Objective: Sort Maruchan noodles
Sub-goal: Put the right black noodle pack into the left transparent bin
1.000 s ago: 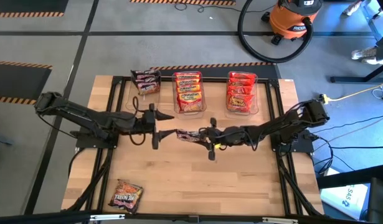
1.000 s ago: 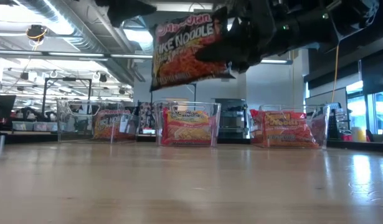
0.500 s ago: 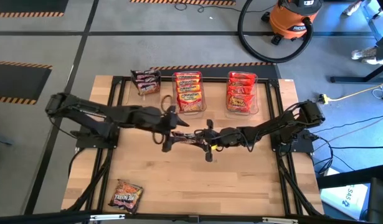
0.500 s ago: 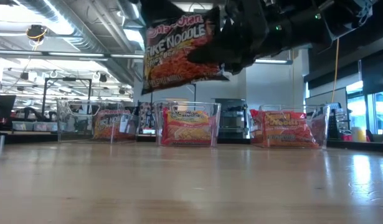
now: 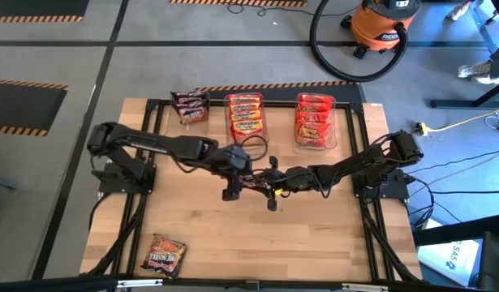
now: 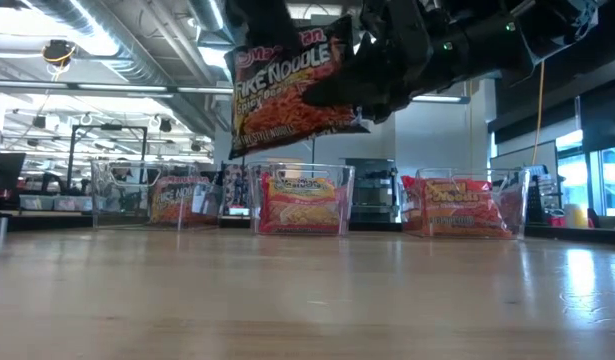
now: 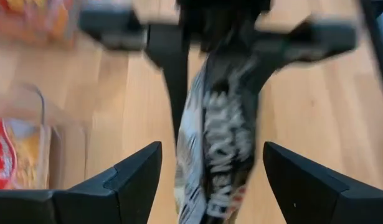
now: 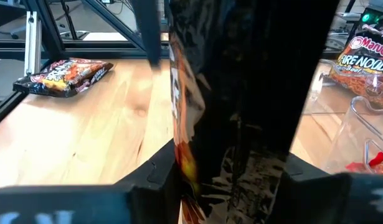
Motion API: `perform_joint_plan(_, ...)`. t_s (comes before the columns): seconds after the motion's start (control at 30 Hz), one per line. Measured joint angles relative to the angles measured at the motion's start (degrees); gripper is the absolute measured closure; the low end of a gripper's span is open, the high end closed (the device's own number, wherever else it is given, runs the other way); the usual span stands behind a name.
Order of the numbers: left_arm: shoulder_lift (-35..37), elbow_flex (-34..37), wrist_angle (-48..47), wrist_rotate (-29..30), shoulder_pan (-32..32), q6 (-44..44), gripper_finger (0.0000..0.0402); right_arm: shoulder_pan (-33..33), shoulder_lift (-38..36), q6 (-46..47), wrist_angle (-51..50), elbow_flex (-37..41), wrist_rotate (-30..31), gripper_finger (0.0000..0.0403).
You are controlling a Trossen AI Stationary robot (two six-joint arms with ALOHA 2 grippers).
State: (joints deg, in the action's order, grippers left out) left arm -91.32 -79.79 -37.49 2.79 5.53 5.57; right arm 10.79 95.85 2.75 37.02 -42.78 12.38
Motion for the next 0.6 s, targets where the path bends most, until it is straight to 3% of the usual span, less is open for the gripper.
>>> perform_joint_plan(0.33, -5.4, -0.7, -4.4, -1.3, -1.5, 0.2, 0.0141, 0.0, 0.0, 0.0, -0.7, 0.0, 0.0, 0.0272)
perform_joint_plan(0.6, -5.4, -0.7, -4.1, -3.9, -1.5, -1.3, 0.0225, 0.0, 0.0, 0.0, -0.6, 0.0, 0.0, 0.0271)
